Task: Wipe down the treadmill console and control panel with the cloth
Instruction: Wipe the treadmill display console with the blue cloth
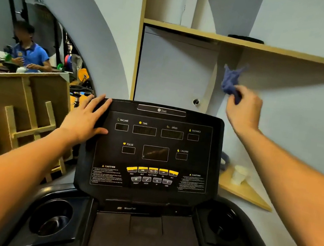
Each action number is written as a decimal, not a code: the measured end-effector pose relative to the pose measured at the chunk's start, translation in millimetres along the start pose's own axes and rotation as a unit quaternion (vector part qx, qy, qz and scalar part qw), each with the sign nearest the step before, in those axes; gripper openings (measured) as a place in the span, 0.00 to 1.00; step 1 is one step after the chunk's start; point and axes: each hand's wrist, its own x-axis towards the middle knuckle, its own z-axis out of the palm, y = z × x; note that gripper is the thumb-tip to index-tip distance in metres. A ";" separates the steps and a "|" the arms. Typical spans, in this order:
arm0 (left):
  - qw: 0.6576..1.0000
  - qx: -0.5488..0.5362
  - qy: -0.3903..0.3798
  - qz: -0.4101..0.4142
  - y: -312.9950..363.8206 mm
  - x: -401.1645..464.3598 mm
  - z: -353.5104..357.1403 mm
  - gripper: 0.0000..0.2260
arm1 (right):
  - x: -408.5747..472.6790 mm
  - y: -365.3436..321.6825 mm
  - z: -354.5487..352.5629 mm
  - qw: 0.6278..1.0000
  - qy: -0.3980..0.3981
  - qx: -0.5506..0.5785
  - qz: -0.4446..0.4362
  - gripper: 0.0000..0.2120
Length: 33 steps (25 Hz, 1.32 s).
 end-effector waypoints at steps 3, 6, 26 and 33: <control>1.000 0.005 0.003 0.001 -1.5 0.5 1.5 0.46 | -60.4 32.6 45.4 0.989 -0.145 0.004 -0.029 0.14; 1.000 0.013 -0.005 0.000 -4.6 1.3 0.9 0.46 | -109.5 57.0 75.0 0.970 -0.227 -0.046 -0.068 0.18; 1.000 0.024 -0.007 0.007 -4.7 -3.7 -5.4 0.45 | -117.9 57.3 120.2 0.950 -0.213 -0.185 -0.134 0.37; 0.999 0.038 -0.019 0.008 -19.3 -9.2 -9.5 0.45 | -146.9 -36.1 173.7 0.950 -0.215 -0.166 -0.154 0.36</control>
